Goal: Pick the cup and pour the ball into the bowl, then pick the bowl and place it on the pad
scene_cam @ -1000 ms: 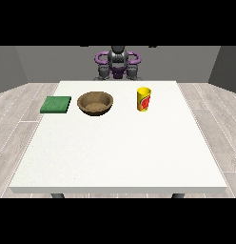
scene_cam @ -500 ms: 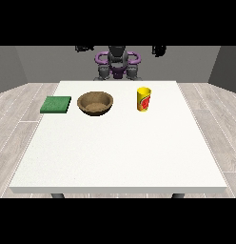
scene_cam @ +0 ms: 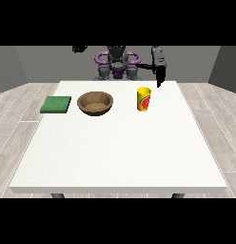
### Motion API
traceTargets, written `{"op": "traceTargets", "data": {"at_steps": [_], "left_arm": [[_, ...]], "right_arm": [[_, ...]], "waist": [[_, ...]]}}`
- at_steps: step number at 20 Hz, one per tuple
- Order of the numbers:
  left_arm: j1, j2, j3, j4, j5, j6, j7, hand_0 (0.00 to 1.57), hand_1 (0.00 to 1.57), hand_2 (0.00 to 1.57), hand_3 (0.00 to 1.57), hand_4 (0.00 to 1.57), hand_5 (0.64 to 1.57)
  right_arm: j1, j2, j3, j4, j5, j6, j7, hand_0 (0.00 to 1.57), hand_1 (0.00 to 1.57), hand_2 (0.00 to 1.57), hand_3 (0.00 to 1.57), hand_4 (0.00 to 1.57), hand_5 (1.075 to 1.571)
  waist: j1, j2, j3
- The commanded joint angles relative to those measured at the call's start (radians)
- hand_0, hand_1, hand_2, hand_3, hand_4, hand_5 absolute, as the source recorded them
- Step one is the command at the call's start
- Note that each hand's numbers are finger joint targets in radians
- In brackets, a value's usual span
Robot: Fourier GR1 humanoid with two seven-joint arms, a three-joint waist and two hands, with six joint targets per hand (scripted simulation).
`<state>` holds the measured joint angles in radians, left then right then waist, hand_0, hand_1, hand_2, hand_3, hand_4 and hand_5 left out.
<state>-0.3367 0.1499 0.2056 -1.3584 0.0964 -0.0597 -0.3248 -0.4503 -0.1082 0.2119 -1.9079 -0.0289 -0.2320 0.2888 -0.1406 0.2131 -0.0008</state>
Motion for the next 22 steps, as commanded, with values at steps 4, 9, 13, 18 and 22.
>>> {"op": "traceTargets", "data": {"at_steps": [4, 9, 13, 18, 22], "left_arm": [[0.003, 0.042, 0.026, 0.25, 0.002, -0.088, -0.16, 0.0, 0.0, 0.0, 0.0, 0.0, 1.409], [-0.033, -0.005, 0.021, 0.402, -0.028, -0.042, -0.282, 0.0, 0.0, 0.0, 0.0, 0.0, 1.444], [-0.102, 0.041, 0.055, 0.516, -0.019, -0.06, -0.33, 0.0, 0.0, 0.0, 0.0, 0.0, 1.425], [-0.16, 0.032, 0.091, 0.63, -0.02, 0.004, -0.418, 0.0, 0.0, 0.0, 0.0, 0.0, 1.426], [-0.168, 0.027, 0.095, 0.715, -0.023, 0.011, -0.473, 0.0, 0.0, 0.0, 0.0, 0.0, 1.431]], "right_arm": [[0.053, -0.028, -0.096, -0.035, -0.045, 0.048, 0.02, 0.0, 0.0, 0.0, 0.0, 0.0, 1.569], [0.126, -0.029, -0.102, -0.052, -0.071, 0.108, -0.038, 0.0, 0.0, 0.0, 0.0, 0.0, 1.568], [0.051, -0.082, -0.213, -0.065, -0.154, 0.155, 0.037, 0.0, 0.0, 0.0, 0.0, 0.0, 1.567], [0.114, -0.102, -0.217, -0.143, -0.172, 0.198, 0.02, 0.0, 0.0, 0.0, 0.0, 0.0, 1.568], [0.174, -0.097, -0.231, -0.183, -0.187, 0.221, -0.012, 0.0, 0.0, 0.0, 0.0, 0.0, 1.567]], "waist": [[0.021, -0.046, 0.0004], [-0.008, -0.031, 0.0004], [-0.011, -0.014, 0.0003], [-0.078, 0.018, 0.0001], [-0.085, 0.023, 0.0002]]}}
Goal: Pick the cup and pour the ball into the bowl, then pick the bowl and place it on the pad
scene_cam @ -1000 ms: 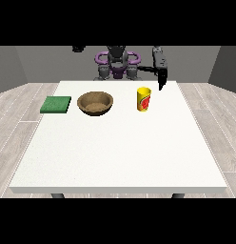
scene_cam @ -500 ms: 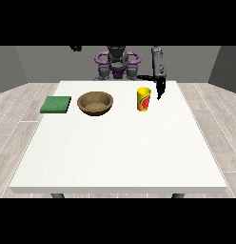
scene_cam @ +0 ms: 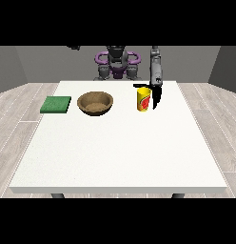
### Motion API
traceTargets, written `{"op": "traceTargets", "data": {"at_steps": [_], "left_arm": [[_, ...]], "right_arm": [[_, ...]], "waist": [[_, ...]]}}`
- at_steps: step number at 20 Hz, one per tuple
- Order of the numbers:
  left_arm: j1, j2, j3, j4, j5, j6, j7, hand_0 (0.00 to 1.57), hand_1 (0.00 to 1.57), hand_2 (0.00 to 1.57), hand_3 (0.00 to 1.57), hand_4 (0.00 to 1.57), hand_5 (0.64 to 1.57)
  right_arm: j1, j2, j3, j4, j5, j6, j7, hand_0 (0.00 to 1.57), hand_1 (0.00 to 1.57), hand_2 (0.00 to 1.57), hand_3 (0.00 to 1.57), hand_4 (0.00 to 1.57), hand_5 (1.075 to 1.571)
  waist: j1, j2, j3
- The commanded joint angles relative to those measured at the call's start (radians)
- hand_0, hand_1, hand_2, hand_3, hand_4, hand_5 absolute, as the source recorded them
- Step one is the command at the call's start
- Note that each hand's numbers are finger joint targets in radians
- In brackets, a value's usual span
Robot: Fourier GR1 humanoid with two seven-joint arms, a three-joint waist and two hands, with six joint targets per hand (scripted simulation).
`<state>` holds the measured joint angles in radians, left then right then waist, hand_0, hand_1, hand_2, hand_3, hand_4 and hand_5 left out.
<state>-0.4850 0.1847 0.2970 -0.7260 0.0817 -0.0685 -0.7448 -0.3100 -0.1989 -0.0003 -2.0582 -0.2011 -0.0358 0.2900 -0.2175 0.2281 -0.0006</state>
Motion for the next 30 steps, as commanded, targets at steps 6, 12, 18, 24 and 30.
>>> {"op": "traceTargets", "data": {"at_steps": [6, 12, 18, 24, 30], "left_arm": [[-0.072, 0.081, 0.031, 0.155, -0.02, 0.013, -0.124, 1.12, 1.12, 1.57, 1.5, 0.48, 1.536], [-0.051, 0.052, -0.001, 0.176, -0.136, 0.276, -0.227, 1.32, 1.32, 1.57, 1.57, 1.06, 1.486], [-0.068, 0.059, -0.082, 0.149, -0.222, 0.345, -0.093, 1.34, 1.34, 1.57, 1.57, 1.1, 1.498], [-0.162, -0.002, -0.197, 0.156, -0.37, 0.519, 0.089, 1.37, 1.37, 1.57, 1.57, 1.11, 1.515], [-0.301, 0.036, -0.313, 0.213, -0.599, 0.758, 0.321, 1.43, 1.43, 1.57, 1.57, 1.01, 1.558]], "right_arm": [[0.004, -0.082, -0.133, -0.094, -0.136, 0.091, 0.018, 0.0, 0.0, 0.0, 0.0, 0.0, 1.564], [-0.037, -0.125, -0.198, -0.09, -0.195, 0.103, 0.052, 0.0, 0.0, 0.0, 0.0, 0.0, 1.562], [0.063, -0.103, -0.231, 0.02, -0.216, 0.128, 0.039, 0.0, 0.0, 0.0, 0.0, 0.12, 1.559], [0.063, -0.103, -0.23, 0.07, -0.21, 0.13, 0.05, 0.0, 0.0, 0.0, 0.0, 0.24, 1.559], [0.024, -0.108, -0.218, 0.126, -0.196, 0.165, 0.0, 0.0, 0.0, 0.0, 0.0, 0.28, 1.56]], "waist": [[-0.07, 0.081, -0.0002], [-0.071, 0.088, -0.0002], [-0.015, -0.077, 0.0017], [-0.014, -0.146, 0.0012], [-0.052, -0.121, 0.0027]]}}
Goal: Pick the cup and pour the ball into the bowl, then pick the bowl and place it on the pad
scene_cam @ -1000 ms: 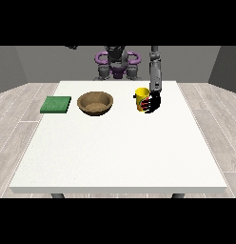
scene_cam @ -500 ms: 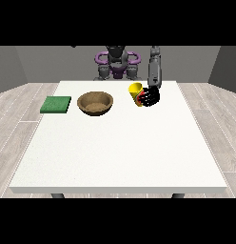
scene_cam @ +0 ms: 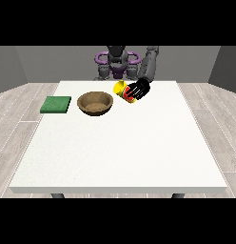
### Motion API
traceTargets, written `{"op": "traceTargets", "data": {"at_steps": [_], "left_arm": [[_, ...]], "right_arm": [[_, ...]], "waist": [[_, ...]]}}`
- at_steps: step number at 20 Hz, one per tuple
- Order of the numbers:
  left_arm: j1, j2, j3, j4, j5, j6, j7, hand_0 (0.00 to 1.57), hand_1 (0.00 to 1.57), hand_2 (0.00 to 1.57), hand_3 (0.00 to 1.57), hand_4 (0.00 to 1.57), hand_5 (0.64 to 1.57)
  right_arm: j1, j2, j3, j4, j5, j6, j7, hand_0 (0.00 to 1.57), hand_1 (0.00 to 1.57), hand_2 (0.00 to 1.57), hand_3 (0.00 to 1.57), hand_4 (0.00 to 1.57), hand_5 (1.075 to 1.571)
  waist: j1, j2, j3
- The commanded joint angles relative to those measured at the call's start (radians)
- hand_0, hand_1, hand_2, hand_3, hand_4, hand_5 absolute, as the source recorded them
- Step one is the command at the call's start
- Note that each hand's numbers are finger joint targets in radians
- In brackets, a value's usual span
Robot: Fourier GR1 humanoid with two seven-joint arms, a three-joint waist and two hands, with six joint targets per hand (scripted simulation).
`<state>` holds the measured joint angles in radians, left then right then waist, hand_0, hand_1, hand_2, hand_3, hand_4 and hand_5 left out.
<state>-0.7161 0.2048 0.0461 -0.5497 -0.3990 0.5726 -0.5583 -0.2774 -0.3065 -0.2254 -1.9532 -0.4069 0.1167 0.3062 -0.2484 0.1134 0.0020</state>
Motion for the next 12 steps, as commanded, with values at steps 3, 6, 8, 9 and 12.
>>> {"op": "traceTargets", "data": {"at_steps": [3, 6, 8, 9, 12], "left_arm": [[-0.112, -0.043, -0.107, 0.065, -0.183, 0.149, 0.228, 1.41, 1.41, 1.57, 1.57, 0.97, 1.562], [-0.194, -0.007, -0.101, 0.079, -0.209, 0.132, 0.285, 1.41, 1.41, 1.57, 1.57, 0.97, 1.562], [-0.149, 0.009, -0.1, 0.1, -0.233, 0.182, 0.268, 1.41, 1.41, 1.57, 1.57, 0.94, 1.564], [-0.199, -0.011, -0.159, 0.106, -0.313, 0.235, 0.354, 1.39, 1.39, 1.57, 1.57, 0.92, 1.561], [-0.239, 0.005, -0.233, 0.18, -0.448, 0.293, 0.461, 1.37, 1.37, 1.57, 1.57, 0.8, 1.567]], "right_arm": [[-0.032, 0.008, 0.022, 0.038, 0.028, -0.01, 0.001, 0.0, 0.0, 0.0, 0.0, 0.3, 1.562], [-0.027, 0.023, 0.027, 0.027, 0.048, -0.006, -0.043, 0.0, 0.0, 0.0, 0.0, 0.33, 1.564], [0.0, 0.02, 0.029, -0.008, 0.016, 0.023, -0.032, 0.0, 0.0, 0.0, 0.0, 0.32, 1.562], [-0.034, -0.006, -0.02, 0.109, 0.025, 0.042, -0.088, 0.0, 0.0, 0.0, 0.0, 0.35, 1.564], [-0.037, 0.029, 0.04, 0.085, 0.035, 0.01, -0.034, 0.0, 0.0, 0.0, 0.0, 0.34, 1.564]], "waist": [[0.011, -0.007, -0.0014], [-0.012, 0.036, -0.0017], [-0.027, 0.044, -0.002], [0.013, 0.053, -0.0004], [-0.009, -0.005, 0.0]]}}
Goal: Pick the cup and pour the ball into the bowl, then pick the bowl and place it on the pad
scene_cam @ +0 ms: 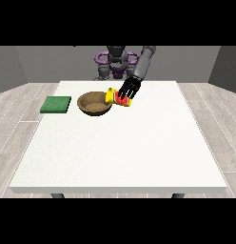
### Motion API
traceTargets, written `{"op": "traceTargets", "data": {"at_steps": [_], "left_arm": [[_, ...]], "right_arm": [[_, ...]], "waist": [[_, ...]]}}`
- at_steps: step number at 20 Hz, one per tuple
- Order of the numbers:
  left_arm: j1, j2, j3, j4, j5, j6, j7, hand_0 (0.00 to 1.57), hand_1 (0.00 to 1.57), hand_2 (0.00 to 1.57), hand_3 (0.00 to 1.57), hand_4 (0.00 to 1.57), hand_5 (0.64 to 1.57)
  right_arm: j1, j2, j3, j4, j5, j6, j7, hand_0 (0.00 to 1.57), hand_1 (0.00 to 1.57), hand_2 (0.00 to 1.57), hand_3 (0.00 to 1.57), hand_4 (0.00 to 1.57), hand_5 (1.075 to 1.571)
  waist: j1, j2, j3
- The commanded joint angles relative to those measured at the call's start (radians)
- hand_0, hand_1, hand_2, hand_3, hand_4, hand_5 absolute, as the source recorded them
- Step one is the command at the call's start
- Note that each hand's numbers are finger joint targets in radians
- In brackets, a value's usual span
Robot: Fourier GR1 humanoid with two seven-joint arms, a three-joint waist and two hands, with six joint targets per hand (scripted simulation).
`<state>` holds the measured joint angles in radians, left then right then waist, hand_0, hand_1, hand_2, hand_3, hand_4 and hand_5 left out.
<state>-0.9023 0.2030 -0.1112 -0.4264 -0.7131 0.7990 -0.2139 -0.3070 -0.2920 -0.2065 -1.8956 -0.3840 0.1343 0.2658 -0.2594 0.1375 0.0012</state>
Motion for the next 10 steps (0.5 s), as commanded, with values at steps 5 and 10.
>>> {"op": "traceTargets", "data": {"at_steps": [5, 10], "left_arm": [[-0.116, -0.031, -0.23, 0.173, -0.366, 0.087, 0.297, 1.34, 1.34, 1.5, 1.57, 0.82, 1.537], [-0.165, -0.118, -0.386, 0.257, -0.561, -0.005, 0.451, 1.37, 1.37, 1.39, 1.46, 0.91, 1.483]], "right_arm": [[-0.024, 0.025, 0.023, 0.096, 0.031, -0.003, -0.03, 0.0, 0.0, 0.0, 0.0, 0.37, 1.565], [-0.028, 0.032, 0.027, 0.153, 0.062, -0.024, -0.027, 0.0, 0.0, 0.0, 0.0, 0.38, 1.566]], "waist": [[0.007, -0.058, 0.0018], [0.033, -0.115, 0.0011]]}}
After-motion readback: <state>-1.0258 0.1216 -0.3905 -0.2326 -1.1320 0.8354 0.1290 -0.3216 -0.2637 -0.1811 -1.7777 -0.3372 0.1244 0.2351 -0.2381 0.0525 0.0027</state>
